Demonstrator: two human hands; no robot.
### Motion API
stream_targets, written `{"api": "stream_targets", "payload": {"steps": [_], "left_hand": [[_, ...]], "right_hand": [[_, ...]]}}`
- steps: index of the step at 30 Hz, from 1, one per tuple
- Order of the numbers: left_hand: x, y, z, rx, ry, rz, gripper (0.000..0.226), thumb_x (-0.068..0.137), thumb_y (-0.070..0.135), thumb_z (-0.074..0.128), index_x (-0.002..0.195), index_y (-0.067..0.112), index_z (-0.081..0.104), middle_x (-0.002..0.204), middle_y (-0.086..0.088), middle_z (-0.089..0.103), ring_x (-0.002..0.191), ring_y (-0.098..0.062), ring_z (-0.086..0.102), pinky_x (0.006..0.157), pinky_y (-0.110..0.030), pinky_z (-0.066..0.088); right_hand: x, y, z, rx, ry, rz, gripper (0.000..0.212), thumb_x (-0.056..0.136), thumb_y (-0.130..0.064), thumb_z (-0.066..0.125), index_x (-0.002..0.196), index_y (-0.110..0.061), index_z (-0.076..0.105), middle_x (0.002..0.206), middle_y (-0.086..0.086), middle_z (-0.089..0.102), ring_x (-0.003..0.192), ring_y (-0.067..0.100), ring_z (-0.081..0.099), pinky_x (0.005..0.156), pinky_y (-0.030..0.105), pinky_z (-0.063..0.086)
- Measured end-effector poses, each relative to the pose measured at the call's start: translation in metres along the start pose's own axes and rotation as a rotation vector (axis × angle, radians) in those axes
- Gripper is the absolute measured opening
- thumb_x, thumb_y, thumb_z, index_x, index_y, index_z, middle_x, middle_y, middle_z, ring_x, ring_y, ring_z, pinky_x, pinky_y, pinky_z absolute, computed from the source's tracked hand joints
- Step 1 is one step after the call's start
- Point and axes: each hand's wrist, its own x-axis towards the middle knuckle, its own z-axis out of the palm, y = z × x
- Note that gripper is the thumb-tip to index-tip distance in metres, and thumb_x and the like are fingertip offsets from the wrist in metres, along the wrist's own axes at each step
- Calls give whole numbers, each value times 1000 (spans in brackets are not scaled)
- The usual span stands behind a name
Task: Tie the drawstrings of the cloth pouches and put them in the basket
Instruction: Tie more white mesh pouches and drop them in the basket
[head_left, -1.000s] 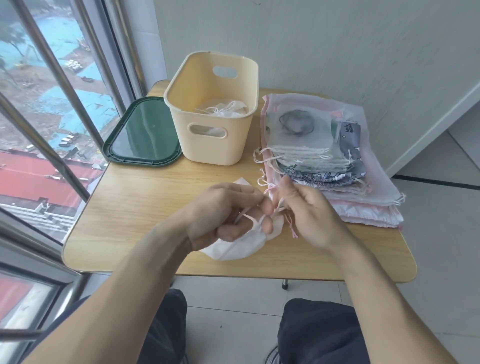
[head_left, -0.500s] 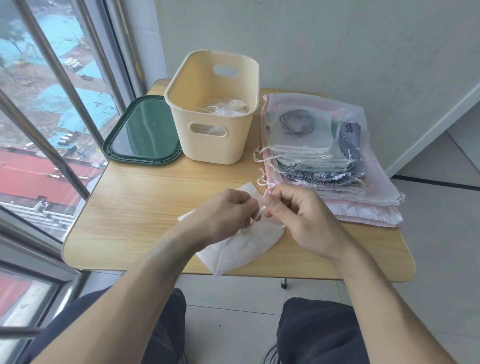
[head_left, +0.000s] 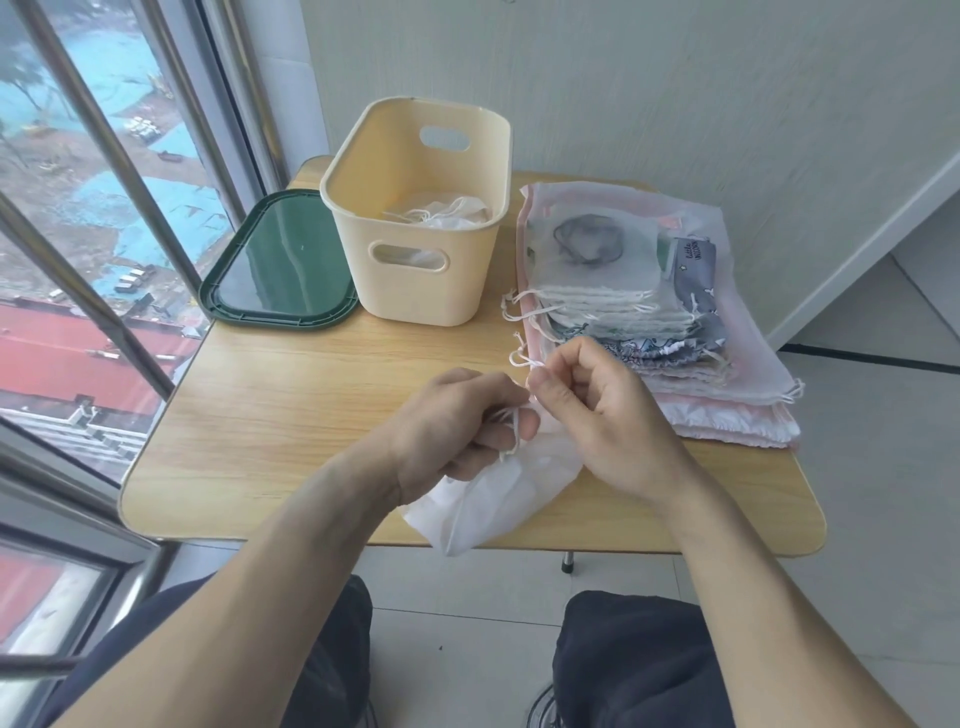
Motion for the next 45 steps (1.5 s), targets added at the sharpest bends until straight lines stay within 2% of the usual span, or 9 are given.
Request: {"api": "stream_targets", "payload": {"steps": [4,7,14,21,25,28,32,36,45], "left_hand": [[1,3,-1,-16,96,0,44,97,15,38,55,11,51,45,7,23,43,-12,12,42,-20,8],[0,2,1,41,105,0,47,97,15,39,52,14,50,46,7,24,43,-12,14,43,-21,10],[0,1,2,246,154,25,44,99,14,40,56,10,46,41,11,33,37,-7,26,39,-17,23],[2,-4,-5,340,182,33,51,97,17,44,46,21,42,44,10,37,39,-8,29,46,-24,25],[-2,0,-3,245,142,17,47,98,15,42,51,12,41,43,7,29,39,-11,22,41,-22,19],[-3,4,-8,124,82,-38,44,96,14,41,52,11,48,49,0,23,45,-13,13,45,-24,8],[-2,4,-14,64,105,-117,30,97,13,41,68,10,51,54,-2,29,42,-11,15,43,-20,8],[0,0,-13,77,94,-107,10,97,3,43,90,8,47,53,-1,40,42,-10,19,42,-17,11],[-4,-1,-21,75,-156,-45,29,105,26,43,89,7,57,63,0,38,52,-12,15,46,-23,9]], "right_hand": [[-2,-8,-8,0,-100,25,21,85,-31,69,85,-10,67,85,0,53,69,7,46,57,13,40],[-4,-6,-4,-36,-102,22,21,76,-41,70,79,-21,72,102,4,55,74,18,45,67,18,40],[-4,2,4,-53,-34,42,24,74,-45,73,78,-21,74,97,-9,61,93,37,55,84,47,48],[-3,2,4,-40,-144,101,25,86,-35,77,90,-11,78,102,-11,62,74,18,47,74,28,41],[-3,-3,5,29,-154,130,28,84,-39,72,90,-14,79,112,1,64,97,35,56,89,41,47],[-3,-6,9,68,-180,150,22,85,-32,65,87,-13,77,112,5,64,110,20,60,103,35,43],[-1,-3,16,19,-144,135,31,85,-32,58,89,-4,69,106,1,63,97,16,61,91,32,46],[-1,-5,16,32,-89,122,12,89,-29,54,82,-20,56,64,-24,52,59,-4,47,62,12,37],[-4,-5,18,-18,-117,120,13,106,-19,47,94,-15,51,69,-13,63,62,-6,58,61,11,42]]}}
